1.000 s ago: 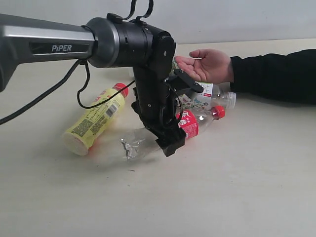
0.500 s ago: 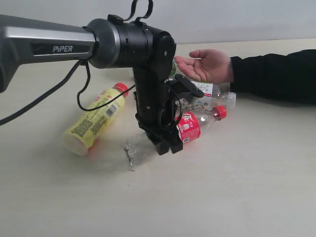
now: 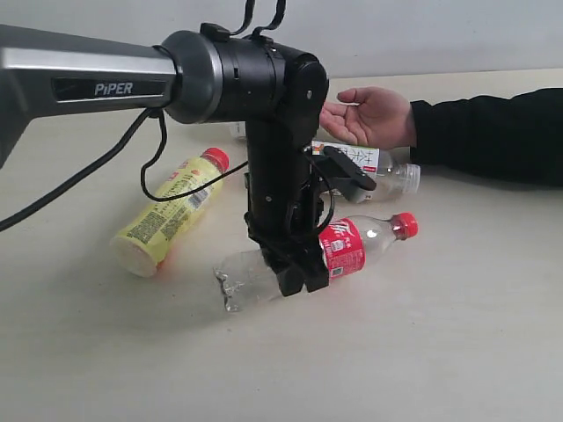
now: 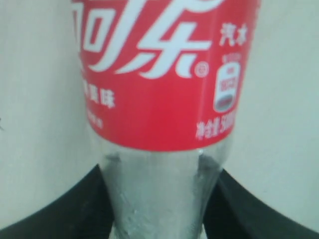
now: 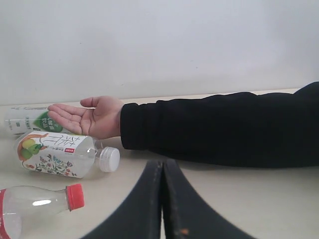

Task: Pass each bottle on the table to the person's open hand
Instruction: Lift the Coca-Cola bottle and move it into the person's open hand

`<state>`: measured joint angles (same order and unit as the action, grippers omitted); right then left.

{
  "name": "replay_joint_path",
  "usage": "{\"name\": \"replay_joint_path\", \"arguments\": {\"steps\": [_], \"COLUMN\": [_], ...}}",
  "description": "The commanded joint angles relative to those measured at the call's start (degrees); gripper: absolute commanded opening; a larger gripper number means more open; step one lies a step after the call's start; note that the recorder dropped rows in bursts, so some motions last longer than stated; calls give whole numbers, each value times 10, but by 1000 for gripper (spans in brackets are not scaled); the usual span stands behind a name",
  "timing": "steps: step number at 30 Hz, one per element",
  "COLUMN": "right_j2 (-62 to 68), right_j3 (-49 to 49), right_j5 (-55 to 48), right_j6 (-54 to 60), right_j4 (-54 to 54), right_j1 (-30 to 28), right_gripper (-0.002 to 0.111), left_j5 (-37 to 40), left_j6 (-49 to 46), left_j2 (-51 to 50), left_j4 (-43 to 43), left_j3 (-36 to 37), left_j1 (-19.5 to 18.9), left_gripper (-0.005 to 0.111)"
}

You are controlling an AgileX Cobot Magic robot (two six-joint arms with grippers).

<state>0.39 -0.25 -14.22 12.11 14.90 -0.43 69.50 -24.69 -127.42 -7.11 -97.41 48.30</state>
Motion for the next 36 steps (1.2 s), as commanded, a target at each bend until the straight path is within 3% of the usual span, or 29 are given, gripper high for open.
{"name": "replay_joint_path", "arguments": {"steps": [1,5,7,12,14,19,24,30,36], "right_j2": [-4,-4,-4,-4,-4,-4,-4,-4,-4], "right_j3": [3,3,3,3,3,3,3,3,3], "right_j5": [2,2,2,2,2,2,2,2,2], "right_j6": [1,1,1,1,1,1,1,1,1], "right_j4": [1,1,1,1,1,1,1,1,1], "right_j1": [2,2,2,2,2,2,2,2,2], "right_gripper": [0,0,0,0,0,0,0,0,0], "left_j5": [5,2,-40,-300,-351,-390,-445,-520,-546], "left_j6": [50,127,205,411,449,399,373,367,363], "left_j2": [54,85,87,81,63,-2,-57,-107,-119], "left_j4": [-13,-17,-8,-12,-53,-244,-352,-394,-426], "left_j3": [-1,-47,-84,-120,-138,-169,-174,-174,-178], "left_j1": [26,32,32,13,-7,-60,-82,-84,-84], "left_gripper": [0,0,0,0,0,0,0,1,23]}}
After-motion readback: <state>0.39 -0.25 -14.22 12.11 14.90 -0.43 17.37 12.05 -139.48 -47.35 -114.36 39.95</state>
